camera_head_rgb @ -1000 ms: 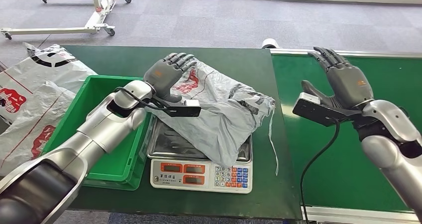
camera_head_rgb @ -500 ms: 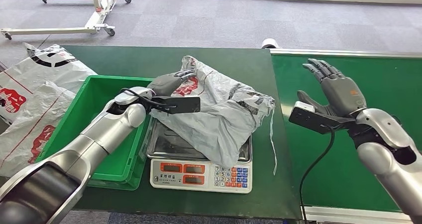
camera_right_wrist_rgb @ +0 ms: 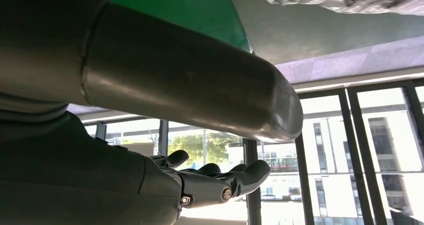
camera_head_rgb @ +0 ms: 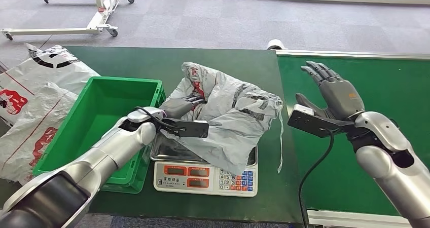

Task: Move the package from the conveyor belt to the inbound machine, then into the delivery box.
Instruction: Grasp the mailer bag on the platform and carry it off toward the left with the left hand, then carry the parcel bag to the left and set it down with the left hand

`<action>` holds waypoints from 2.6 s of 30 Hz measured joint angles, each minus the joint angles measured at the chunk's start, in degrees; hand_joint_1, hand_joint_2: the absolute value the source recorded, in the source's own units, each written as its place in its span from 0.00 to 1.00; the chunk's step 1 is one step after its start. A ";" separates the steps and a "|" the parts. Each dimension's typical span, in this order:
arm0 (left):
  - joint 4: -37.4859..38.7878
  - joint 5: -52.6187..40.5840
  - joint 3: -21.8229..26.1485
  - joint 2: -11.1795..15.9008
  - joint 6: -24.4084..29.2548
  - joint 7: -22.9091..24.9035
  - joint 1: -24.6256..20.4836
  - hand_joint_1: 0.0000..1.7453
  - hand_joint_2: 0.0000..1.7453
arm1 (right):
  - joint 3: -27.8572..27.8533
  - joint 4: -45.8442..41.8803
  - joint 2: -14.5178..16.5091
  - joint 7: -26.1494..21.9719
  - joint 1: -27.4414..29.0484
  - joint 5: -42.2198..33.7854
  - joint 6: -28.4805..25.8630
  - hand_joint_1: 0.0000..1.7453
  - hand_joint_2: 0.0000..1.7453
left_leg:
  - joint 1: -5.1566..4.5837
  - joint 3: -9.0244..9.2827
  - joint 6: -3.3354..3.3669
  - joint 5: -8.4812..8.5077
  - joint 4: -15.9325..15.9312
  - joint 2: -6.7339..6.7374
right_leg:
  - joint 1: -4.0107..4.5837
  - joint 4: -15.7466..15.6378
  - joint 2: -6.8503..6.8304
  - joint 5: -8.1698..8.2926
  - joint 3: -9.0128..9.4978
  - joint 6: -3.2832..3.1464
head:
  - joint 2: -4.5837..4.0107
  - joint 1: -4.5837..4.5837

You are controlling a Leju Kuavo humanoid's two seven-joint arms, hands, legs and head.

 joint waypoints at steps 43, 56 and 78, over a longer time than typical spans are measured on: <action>-12.48 -8.52 -1.42 11.87 2.17 5.25 -10.03 1.00 1.00 | -8.93 -4.78 -4.17 -2.80 12.69 0.10 -4.61 0.00 0.00 | 0.00 0.11 0.02 0.11 -0.01 -0.02 | -0.01 0.03 0.05 0.00 0.07 0.07 | 0.00 0.00; -23.92 -3.95 3.64 29.91 -5.94 8.14 -19.11 1.00 1.00 | -12.04 -5.23 -6.29 -2.44 16.15 0.71 -5.26 0.00 0.00 | 0.03 -0.09 0.01 0.11 -0.04 0.12 | 0.03 0.04 0.12 0.00 -0.16 0.06 | 0.00 0.00; -55.33 10.45 46.93 64.66 -8.81 7.52 55.21 0.35 0.50 | -23.20 -13.84 -7.08 -0.38 32.02 3.72 -6.17 0.00 0.00 | -0.04 0.16 -0.13 -0.42 -0.21 0.81 | -0.01 -0.02 0.84 -0.37 -0.19 -0.01 | 0.00 0.01</action>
